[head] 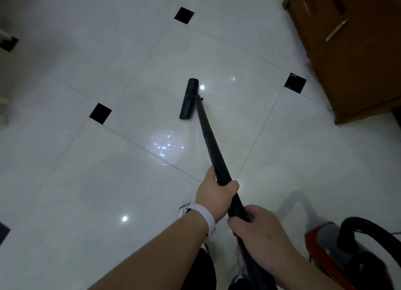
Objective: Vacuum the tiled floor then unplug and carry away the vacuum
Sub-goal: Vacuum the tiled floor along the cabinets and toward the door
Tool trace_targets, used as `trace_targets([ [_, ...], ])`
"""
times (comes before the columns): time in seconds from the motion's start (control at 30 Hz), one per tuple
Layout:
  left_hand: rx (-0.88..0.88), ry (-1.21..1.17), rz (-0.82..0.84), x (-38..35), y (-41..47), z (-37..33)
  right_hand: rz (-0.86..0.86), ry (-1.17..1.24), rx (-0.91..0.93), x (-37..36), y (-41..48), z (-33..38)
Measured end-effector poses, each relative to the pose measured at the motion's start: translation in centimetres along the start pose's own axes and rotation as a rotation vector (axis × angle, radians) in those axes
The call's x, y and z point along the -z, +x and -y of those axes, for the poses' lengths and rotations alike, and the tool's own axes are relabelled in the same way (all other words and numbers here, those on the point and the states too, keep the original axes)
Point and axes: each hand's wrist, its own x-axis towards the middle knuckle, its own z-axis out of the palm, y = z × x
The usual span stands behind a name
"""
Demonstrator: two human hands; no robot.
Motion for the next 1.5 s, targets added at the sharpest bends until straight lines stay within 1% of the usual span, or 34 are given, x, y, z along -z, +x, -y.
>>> trace_targets([
  [0.37,0.016,-0.228,-0.163,9.5,4.9,-3.0,0.020,-0.102,0.003,-5.6,4.1,10.4],
  [0.8,0.007,-0.300,-0.166,15.7,7.9,-4.9,0.017,-0.178,0.071,-9.5,7.3,16.4],
  [1.0,0.000,-0.277,-0.174,16.8,10.0,-7.2,0.048,-0.153,0.095,-8.8,9.3,19.2],
  [1.13,0.006,-0.281,-0.190,17.1,12.4,-9.4,0.046,-0.177,0.113,-7.7,11.5,21.5],
  [1.23,0.009,-0.272,-0.205,16.7,14.5,-11.2,0.055,-0.205,0.139,-6.2,13.2,23.4],
  [1.5,0.014,-0.232,-0.240,14.9,19.8,-16.4,0.125,-0.149,0.150,-1.2,17.7,27.7],
])
